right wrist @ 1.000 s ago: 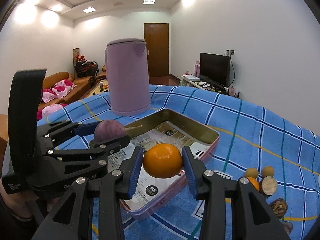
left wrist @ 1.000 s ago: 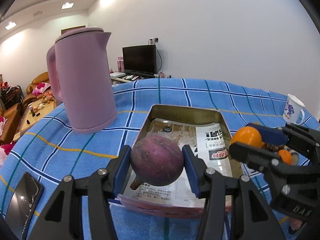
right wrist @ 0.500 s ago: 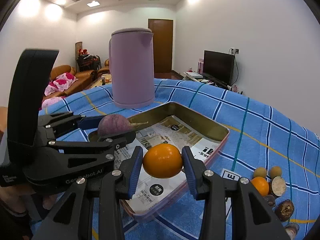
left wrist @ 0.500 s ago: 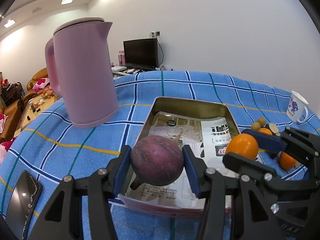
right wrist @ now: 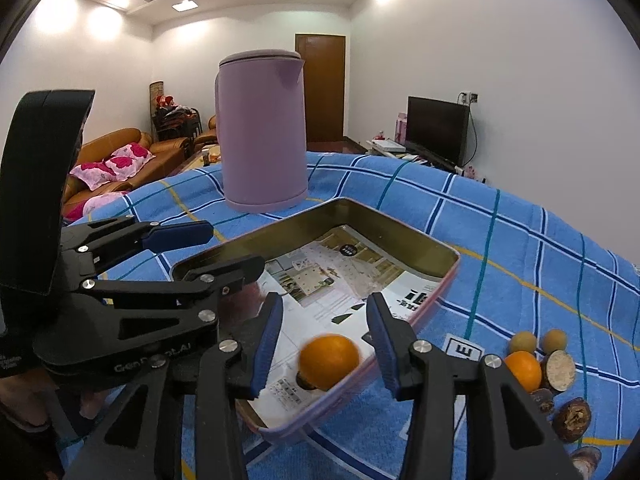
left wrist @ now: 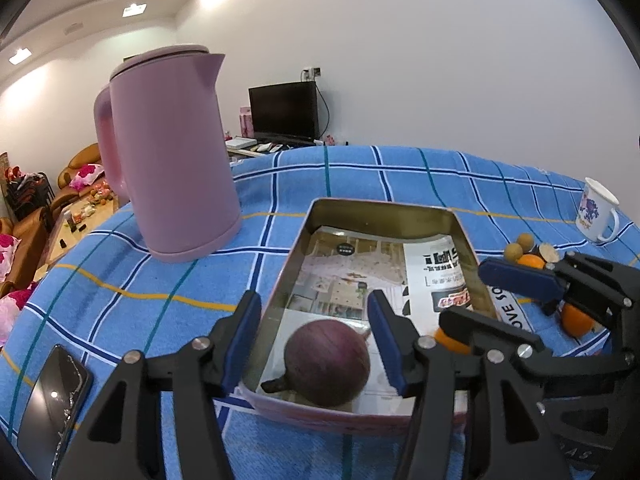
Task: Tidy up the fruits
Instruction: 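Lower the purple root into the tin and open the left tool, then open the right tool to drop the orange into the tin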
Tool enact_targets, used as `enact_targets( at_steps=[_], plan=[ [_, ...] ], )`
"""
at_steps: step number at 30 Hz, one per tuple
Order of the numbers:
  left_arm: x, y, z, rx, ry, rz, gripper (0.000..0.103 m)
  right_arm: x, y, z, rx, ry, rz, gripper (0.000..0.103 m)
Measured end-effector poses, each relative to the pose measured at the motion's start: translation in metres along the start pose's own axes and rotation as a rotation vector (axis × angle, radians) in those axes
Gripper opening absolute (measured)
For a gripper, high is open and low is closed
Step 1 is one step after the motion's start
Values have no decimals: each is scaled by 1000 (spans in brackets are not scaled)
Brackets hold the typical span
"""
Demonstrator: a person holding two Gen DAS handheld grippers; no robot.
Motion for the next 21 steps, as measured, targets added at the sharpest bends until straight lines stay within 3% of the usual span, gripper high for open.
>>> enact_targets(
  at_steps=[2,7,10,14,21],
  plan=[
    [-1,1,-3,-10,1,-7,67,-3,0,-4,-7,-7,7,51],
    [-10,8,-16,-41,-17,-10,68,-24,-3,-24,-24,-39,49,52],
    [-25,13,-23,-64,-38,-5,74,-48,-7,-46,-46,-72,89,53],
    [-58,18,-28,-81,-93,19,75,-83,-16,-75,-66,-151,131,53],
    [-121,9,-21,-34,-201,81,75,-142,-49,-113,-39,-277,178,54]
  ],
)
Point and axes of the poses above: each gripper's, at about its wrist camera, not at the fingertips, and z roughly the way its jaws point, x to its left, y to its top, the point moved 7 cm from there along z, roughly the way its jaws point, and after that the axes turned 2 degrees about z, right-handed, at the moved point
